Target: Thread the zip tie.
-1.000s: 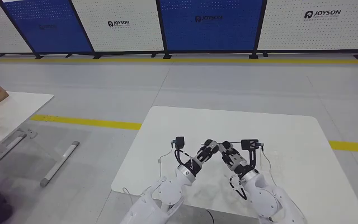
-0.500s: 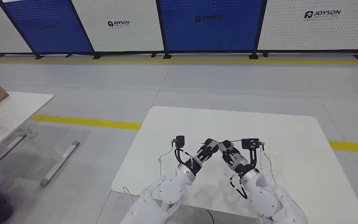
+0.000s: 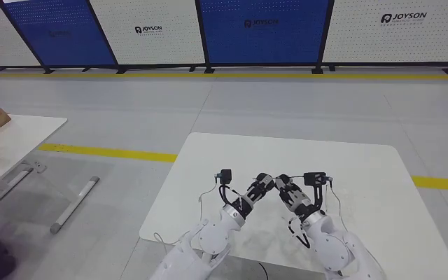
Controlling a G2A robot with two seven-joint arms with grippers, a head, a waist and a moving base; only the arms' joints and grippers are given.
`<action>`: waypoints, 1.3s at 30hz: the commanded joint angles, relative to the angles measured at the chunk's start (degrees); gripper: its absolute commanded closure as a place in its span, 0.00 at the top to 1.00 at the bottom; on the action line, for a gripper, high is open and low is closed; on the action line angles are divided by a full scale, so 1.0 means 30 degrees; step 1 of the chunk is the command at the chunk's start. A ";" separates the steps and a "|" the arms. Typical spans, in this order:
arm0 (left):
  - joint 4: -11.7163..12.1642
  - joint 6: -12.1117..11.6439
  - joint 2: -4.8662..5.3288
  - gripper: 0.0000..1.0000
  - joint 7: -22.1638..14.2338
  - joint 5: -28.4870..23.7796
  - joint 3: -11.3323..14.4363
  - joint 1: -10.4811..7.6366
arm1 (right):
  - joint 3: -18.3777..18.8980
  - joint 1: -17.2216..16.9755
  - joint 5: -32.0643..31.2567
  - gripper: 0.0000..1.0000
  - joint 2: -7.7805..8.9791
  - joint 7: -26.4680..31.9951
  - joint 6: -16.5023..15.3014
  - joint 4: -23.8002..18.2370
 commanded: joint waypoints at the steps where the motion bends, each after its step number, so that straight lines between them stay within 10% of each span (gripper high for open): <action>1: -0.0006 -0.0028 -0.0003 0.00 -0.0001 -0.0022 -0.0005 -0.0004 | -0.0001 0.0027 0.0011 0.00 -0.0003 0.0011 0.0034 0.0062; 39: -0.0616 -0.1644 0.0072 0.00 -0.0435 -0.0220 -0.0134 0.0360 | -0.0800 0.1721 -0.0343 0.00 -0.0279 0.0621 0.1061 0.3008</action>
